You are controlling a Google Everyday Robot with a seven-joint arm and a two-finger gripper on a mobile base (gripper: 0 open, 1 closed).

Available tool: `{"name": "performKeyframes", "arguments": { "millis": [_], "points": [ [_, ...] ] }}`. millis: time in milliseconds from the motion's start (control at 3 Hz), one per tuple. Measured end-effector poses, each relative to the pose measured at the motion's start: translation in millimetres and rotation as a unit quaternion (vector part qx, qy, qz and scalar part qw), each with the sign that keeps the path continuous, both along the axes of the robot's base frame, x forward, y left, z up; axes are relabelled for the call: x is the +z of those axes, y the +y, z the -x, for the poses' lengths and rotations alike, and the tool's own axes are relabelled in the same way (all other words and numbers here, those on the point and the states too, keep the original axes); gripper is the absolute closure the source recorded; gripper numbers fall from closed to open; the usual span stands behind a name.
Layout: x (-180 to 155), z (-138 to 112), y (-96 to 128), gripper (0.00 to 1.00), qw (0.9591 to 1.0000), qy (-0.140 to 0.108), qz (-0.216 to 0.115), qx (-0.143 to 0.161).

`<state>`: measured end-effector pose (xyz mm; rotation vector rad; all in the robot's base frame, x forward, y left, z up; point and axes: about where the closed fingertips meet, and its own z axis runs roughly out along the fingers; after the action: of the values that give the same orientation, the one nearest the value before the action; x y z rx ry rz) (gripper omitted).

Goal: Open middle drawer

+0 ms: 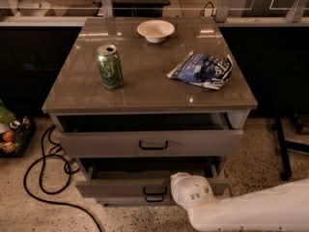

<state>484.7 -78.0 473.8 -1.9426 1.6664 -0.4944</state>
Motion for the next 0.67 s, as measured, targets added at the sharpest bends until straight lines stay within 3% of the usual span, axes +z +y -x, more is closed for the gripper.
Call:
{"name": "performKeyframes", "arguments": {
  "millis": [333, 667],
  "points": [
    [-7, -23, -15, 1.00, 0.9990, -0.026, -0.037, -0.003],
    [-22, -43, -20, 1.00, 0.9976, -0.031, -0.062, -0.004]
  ]
}}
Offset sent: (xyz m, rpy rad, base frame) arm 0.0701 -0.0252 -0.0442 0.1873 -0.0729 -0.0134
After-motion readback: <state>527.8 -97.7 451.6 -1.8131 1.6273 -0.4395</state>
